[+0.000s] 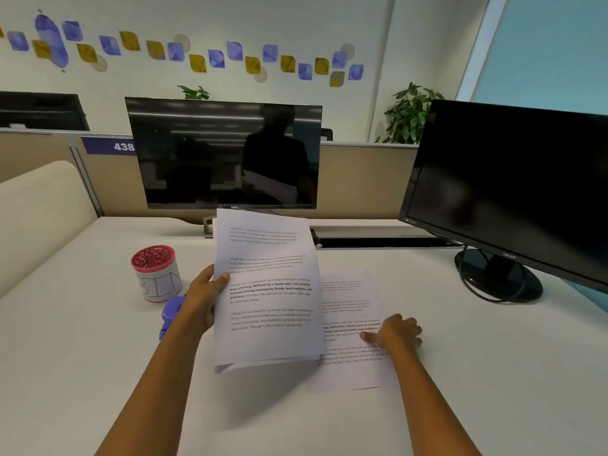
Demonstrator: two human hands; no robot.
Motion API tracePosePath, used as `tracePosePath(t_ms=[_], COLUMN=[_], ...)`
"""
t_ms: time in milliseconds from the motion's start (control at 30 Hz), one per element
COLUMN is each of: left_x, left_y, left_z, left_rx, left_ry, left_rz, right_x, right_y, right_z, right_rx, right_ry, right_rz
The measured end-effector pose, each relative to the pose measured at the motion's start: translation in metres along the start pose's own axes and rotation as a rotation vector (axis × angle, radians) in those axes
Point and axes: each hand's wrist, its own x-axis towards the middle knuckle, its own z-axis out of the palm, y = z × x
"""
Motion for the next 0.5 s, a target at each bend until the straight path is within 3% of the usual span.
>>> tracePosePath(t_ms=[267,400,500], left_x=[0.006,0.009,0.011], left_y=[-0.004,-0.006,-0.009], left_z=[-0.002,-0.003,-0.002], left_rx=[-0.006,-0.003,-0.024], left_ry=[-0.035,-0.045,-0.042], left_rz=[0.0,0.004,-0.001], right_x=[0.012,0.005,-0.013], right_y=[0.007,0.014,0.013], right_z=[-0.003,-0.03,-0.076], right_rx=[0.409,0.55,0.564], right_ry=[-0.159,-0.018,0.227], right_rz=[-0.052,-0.095,-0.196])
